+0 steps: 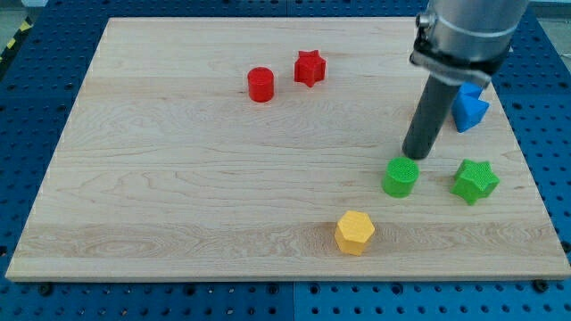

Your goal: Move your arm to bottom center

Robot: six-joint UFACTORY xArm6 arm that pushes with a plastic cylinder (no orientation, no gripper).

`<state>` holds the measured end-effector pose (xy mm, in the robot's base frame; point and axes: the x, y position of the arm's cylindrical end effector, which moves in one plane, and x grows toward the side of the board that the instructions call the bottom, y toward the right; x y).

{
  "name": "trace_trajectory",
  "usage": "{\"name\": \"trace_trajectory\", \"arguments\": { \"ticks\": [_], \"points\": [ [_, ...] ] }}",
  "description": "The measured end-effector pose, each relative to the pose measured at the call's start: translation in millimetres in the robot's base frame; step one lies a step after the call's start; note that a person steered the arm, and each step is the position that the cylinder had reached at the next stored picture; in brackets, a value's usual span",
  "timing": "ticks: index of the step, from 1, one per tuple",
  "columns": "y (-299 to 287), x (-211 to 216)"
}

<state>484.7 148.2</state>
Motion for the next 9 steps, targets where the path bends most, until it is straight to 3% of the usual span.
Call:
{"name": "trace_trajectory", "arguments": {
  "ticks": [2, 4, 7, 8, 9],
  "points": [
    [-115, 8],
    [-192, 52],
    [-198, 99],
    [-198, 134],
    [-197, 134]
  ]
}}
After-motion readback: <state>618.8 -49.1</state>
